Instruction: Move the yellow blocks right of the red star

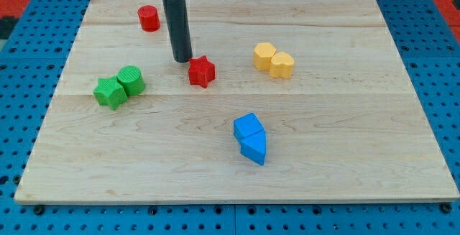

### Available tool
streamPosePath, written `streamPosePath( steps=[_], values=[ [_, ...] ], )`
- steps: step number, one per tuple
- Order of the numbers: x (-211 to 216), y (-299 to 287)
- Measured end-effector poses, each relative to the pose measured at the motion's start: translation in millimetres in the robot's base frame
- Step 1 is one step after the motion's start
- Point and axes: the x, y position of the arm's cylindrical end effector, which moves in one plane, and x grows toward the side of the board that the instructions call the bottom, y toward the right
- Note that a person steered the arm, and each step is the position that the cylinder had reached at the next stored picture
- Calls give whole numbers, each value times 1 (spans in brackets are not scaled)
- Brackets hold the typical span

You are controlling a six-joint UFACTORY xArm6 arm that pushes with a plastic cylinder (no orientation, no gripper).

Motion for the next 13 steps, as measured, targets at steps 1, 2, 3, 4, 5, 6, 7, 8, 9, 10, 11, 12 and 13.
streamPosePath(
  steps=[1,2,3,4,5,6,7,8,9,10,11,12,13],
  values=[
    [-30,69],
    [-56,134],
    [-11,185],
    [12,170],
    [13,155],
    [41,209],
    [58,205],
    [65,182],
    [63,126],
    [63,113],
    [39,179],
    [1,180],
    [0,136]
  ],
)
